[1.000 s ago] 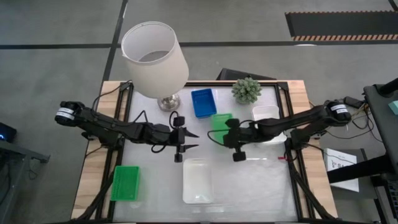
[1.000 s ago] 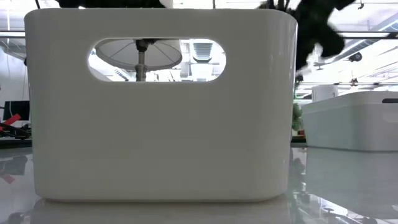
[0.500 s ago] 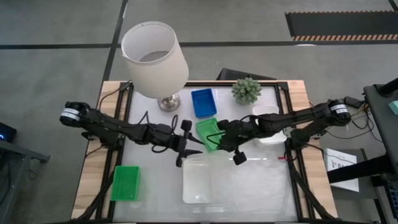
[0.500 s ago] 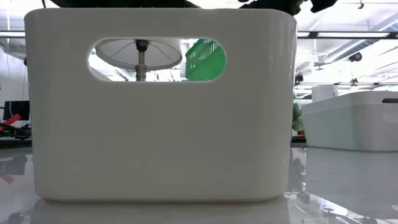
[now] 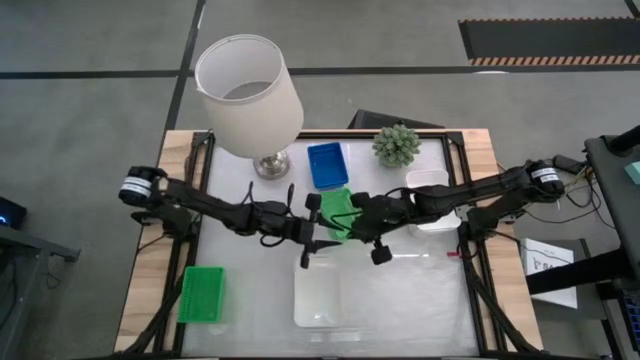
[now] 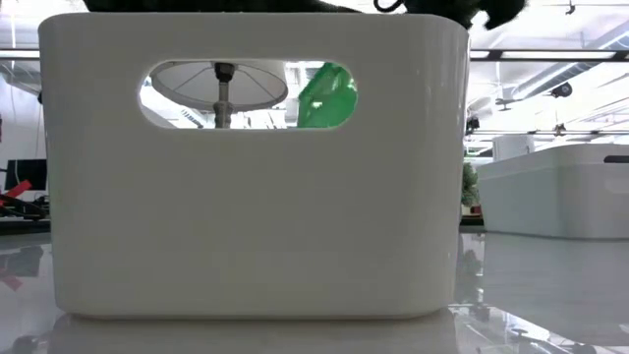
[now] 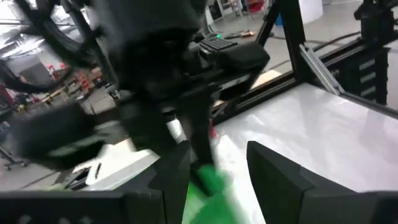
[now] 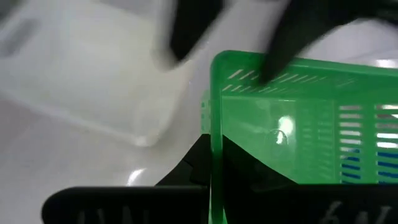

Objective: Stack baskets by color
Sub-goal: Stack the top green bin on the stacked green bins

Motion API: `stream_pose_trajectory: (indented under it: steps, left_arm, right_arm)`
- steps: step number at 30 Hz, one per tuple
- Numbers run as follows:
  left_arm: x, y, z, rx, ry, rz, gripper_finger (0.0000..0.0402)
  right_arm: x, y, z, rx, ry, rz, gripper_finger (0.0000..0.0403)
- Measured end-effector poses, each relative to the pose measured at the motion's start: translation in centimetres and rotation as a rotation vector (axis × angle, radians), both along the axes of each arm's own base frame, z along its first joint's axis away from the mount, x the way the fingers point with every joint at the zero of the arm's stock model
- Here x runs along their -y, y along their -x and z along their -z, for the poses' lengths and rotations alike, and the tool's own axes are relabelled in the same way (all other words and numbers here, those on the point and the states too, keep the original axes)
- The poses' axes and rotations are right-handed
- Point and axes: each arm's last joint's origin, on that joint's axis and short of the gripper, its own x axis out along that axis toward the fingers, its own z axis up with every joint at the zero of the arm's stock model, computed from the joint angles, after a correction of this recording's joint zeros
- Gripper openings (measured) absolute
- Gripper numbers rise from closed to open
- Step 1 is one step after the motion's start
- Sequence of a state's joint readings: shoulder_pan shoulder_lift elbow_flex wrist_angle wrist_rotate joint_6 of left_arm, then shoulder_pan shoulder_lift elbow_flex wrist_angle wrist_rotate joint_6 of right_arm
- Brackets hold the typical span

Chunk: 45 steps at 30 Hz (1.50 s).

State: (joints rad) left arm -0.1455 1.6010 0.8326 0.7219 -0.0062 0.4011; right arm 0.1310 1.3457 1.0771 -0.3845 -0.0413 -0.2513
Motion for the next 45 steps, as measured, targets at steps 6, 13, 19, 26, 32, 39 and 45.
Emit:
stream_pose_trajectory:
  steps: [6, 13, 19, 26, 32, 39, 45]
  left_arm:
    - [-0.3, -1.3, 0.7, -0.015, 0.014, -0.169, 0.0144]
    - [-0.8, -1.3, 1.9, -0.114, -0.021, -0.304, 0.0142]
    - [-1.1, -0.9, 3.2, -0.246, -0.073, -0.396, 0.0121]
    - [-1.2, -0.8, 3.6, -0.275, -0.062, -0.405, 0.0073]
    - [-1.2, -0.7, 3.7, -0.288, -0.067, -0.402, 0.0007]
    - [-0.5, -0.4, 2.8, -0.246, -0.072, -0.412, 0.0002]
    - [2.1, 1.2, 0.4, -0.210, -0.108, -0.395, 0.0001]
  right_arm:
    - [0.5, -0.4, 0.2, 0.024, 0.097, 0.173, 0.0008]
    - [0.7, -1.3, 1.8, -0.015, 0.144, 0.252, 0.0008]
    - [0.6, -1.9, 2.5, -0.042, 0.150, 0.251, 0.0008]
    - [0.5, -2.3, 3.2, -0.049, 0.156, 0.253, 0.0009]
    - [0.5, -2.7, 3.5, -0.041, 0.156, 0.248, 0.0018]
    - [0.5, -1.7, 1.7, -0.001, 0.154, 0.213, 0.0098]
    - [0.4, 0.0, -1.5, 0.098, 0.089, 0.131, 0.0158]
